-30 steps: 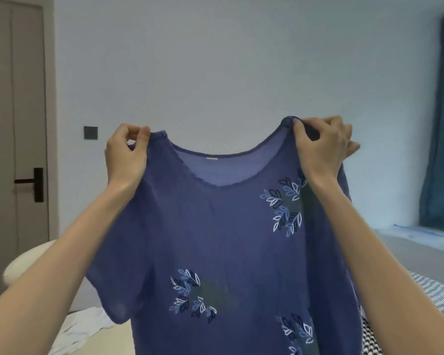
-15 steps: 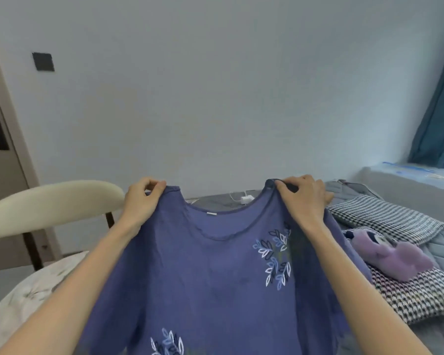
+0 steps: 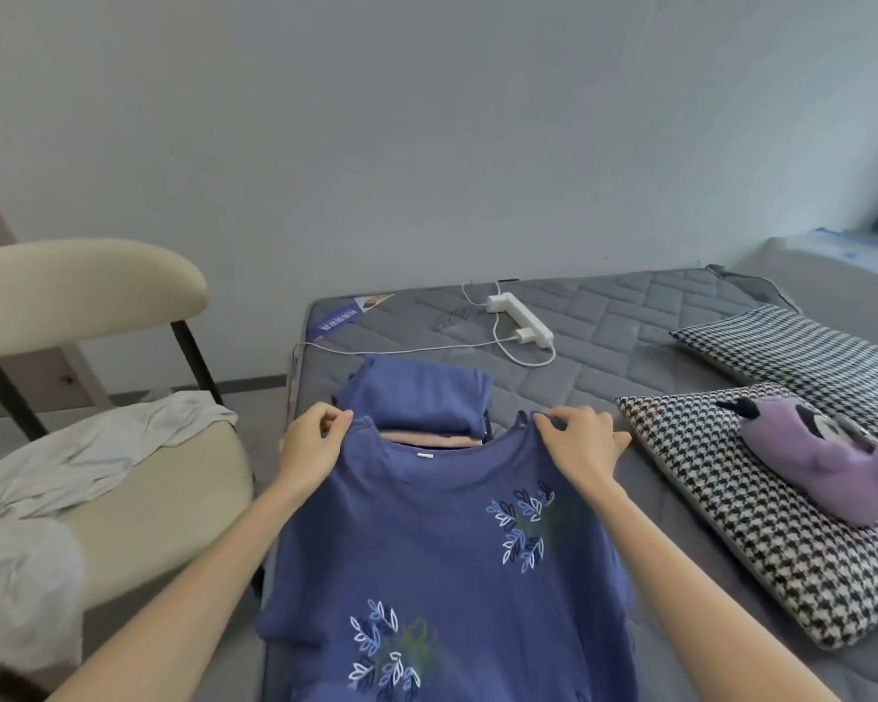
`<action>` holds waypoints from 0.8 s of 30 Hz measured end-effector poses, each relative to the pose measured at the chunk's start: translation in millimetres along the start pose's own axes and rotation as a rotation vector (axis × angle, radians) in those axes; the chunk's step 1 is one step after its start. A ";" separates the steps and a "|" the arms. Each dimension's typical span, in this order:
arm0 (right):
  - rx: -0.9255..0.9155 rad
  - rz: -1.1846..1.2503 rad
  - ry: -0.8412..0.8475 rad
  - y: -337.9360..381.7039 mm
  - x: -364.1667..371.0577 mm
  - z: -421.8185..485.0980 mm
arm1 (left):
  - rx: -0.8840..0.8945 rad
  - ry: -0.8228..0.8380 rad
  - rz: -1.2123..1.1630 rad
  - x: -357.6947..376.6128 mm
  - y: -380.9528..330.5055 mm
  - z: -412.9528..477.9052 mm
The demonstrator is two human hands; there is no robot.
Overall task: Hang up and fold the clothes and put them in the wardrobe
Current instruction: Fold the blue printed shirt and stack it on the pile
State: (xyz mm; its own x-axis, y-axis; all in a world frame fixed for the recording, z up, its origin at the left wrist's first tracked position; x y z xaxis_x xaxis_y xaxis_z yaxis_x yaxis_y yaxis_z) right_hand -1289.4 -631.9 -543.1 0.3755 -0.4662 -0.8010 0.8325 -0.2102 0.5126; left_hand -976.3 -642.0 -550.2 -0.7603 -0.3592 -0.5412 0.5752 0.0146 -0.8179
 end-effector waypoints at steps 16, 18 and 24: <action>0.048 -0.208 0.163 -30.3 105.1 37.9 | -0.154 0.010 0.186 87.0 49.3 44.4; 0.059 -0.219 0.188 -33.1 113.4 38.8 | -0.155 -0.008 0.254 94.9 53.4 48.0; 0.022 -0.253 0.196 -37.8 129.3 21.0 | 0.016 -0.079 0.304 114.8 61.9 28.1</action>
State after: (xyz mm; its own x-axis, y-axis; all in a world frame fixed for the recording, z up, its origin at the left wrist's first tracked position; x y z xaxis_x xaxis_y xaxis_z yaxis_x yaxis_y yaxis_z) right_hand -1280.8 -702.2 -659.6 0.2313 -0.2226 -0.9471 0.9014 -0.3174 0.2947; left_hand -1019.5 -708.6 -657.4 -0.5275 -0.4124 -0.7427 0.7776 0.1178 -0.6177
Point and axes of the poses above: each hand's wrist, its own z-axis towards the middle knuckle, its own x-axis out of the palm, y = z × x, the point moved 1 cm from there along z, towards the middle knuckle, and after that the axes turned 5 degrees about -y, right-handed, at the moved point
